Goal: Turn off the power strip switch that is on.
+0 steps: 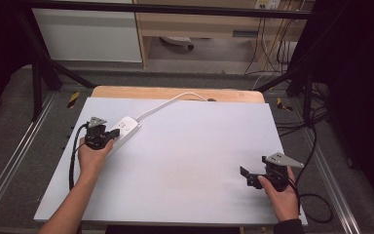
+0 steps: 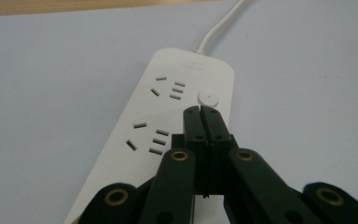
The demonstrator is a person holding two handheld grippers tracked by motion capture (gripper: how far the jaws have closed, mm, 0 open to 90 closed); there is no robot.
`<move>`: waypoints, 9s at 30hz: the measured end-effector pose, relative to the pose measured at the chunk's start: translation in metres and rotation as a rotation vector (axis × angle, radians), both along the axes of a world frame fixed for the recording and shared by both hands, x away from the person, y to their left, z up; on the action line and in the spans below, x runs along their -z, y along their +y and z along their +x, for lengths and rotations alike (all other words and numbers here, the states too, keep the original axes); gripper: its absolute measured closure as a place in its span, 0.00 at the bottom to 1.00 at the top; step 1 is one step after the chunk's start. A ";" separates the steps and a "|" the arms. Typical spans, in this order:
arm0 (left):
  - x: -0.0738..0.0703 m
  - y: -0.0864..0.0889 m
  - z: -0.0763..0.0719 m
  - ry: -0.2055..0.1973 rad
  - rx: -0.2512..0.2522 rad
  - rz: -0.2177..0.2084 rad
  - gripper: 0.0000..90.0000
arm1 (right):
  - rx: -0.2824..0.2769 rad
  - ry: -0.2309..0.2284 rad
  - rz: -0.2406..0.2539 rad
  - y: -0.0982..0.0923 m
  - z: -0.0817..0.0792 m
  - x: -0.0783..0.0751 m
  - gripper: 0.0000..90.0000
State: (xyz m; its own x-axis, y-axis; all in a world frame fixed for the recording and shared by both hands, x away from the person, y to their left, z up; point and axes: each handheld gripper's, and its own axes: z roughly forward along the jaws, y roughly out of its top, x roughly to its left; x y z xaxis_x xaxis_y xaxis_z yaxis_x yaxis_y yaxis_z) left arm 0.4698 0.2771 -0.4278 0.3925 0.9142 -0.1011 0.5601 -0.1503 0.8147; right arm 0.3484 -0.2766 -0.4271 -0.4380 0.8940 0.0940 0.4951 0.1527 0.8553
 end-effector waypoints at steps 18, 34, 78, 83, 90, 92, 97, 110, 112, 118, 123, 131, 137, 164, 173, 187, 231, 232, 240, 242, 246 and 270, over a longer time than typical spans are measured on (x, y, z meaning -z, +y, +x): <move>0.005 0.001 -0.001 0.001 -0.007 -0.001 1.00 | -0.003 0.002 -0.002 0.000 0.000 0.000 0.03; 0.006 -0.001 0.000 0.001 -0.007 0.018 1.00 | -0.005 0.004 -0.001 0.000 0.000 0.000 0.03; 0.006 -0.004 0.001 -0.003 -0.013 0.059 1.00 | 0.000 0.016 -0.015 0.001 0.000 0.001 0.03; 0.006 -0.004 0.001 0.000 -0.016 0.058 1.00 | -0.002 0.017 -0.016 0.001 0.000 0.001 0.03; 0.005 -0.004 0.001 0.002 -0.016 0.060 1.00 | -0.001 0.017 -0.013 0.001 0.000 0.001 0.03; 0.006 -0.004 0.001 0.002 -0.017 0.058 1.00 | -0.001 0.017 -0.013 0.001 0.000 0.001 0.03; 0.005 -0.004 0.001 0.003 -0.015 0.057 1.00 | -0.005 0.013 -0.017 0.001 0.000 0.001 0.03; 0.005 -0.004 0.001 0.004 -0.017 0.058 1.00 | -0.002 0.016 -0.014 0.001 0.000 0.001 0.03; 0.005 -0.004 0.001 0.005 -0.017 0.057 1.00 | -0.002 0.018 -0.014 0.001 0.000 0.001 0.03; 0.005 -0.005 0.001 0.006 -0.020 0.057 1.00 | -0.003 0.018 -0.014 0.002 0.000 0.001 0.03; 0.005 -0.005 0.001 0.008 -0.021 0.056 1.00 | -0.003 0.017 -0.014 0.002 0.000 0.001 0.03; 0.005 -0.005 0.001 0.010 -0.020 0.062 1.00 | -0.003 0.017 -0.014 0.002 0.000 0.001 0.03; 0.005 -0.007 0.002 0.009 -0.025 0.072 1.00 | -0.007 0.015 -0.018 0.002 0.000 0.001 0.03; 0.004 -0.009 0.002 0.019 -0.032 0.081 1.00 | -0.003 0.020 -0.014 0.001 0.000 0.002 0.03; 0.004 -0.009 0.002 0.020 -0.030 0.080 1.00 | -0.006 0.024 -0.022 0.002 0.001 0.002 0.03; 0.004 -0.007 0.002 0.023 -0.026 0.066 1.00 | -0.005 0.020 -0.021 0.000 0.001 0.002 0.03; -0.012 -0.019 -0.003 -0.074 0.001 -0.089 0.60 | -0.002 0.018 -0.015 -0.002 0.001 0.002 0.03; -0.012 -0.020 -0.003 -0.080 0.011 -0.098 0.53 | -0.002 0.017 -0.015 -0.001 0.001 0.002 0.03; -0.017 -0.033 -0.006 -0.108 0.022 -0.116 0.21 | -0.003 0.018 -0.014 -0.001 0.001 0.002 0.03; -0.018 -0.036 -0.007 -0.103 0.030 -0.127 0.18 | -0.003 0.018 -0.014 -0.001 0.001 0.002 0.03; -0.020 -0.041 -0.009 -0.107 0.056 -0.133 0.09 | -0.003 0.017 -0.015 -0.001 0.001 0.002 0.03; -0.031 -0.052 -0.042 -0.091 0.114 -0.118 0.09 | -0.004 0.020 -0.014 -0.001 0.001 0.002 0.03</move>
State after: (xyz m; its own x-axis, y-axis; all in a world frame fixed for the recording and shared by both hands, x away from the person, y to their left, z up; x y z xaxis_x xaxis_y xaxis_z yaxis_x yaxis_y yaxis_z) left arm 0.4277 0.2250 -0.3966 0.5056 0.8469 -0.1646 0.4683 -0.1092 0.8768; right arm 0.3494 -0.2776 -0.4287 -0.4399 0.8935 0.0904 0.5112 0.1664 0.8432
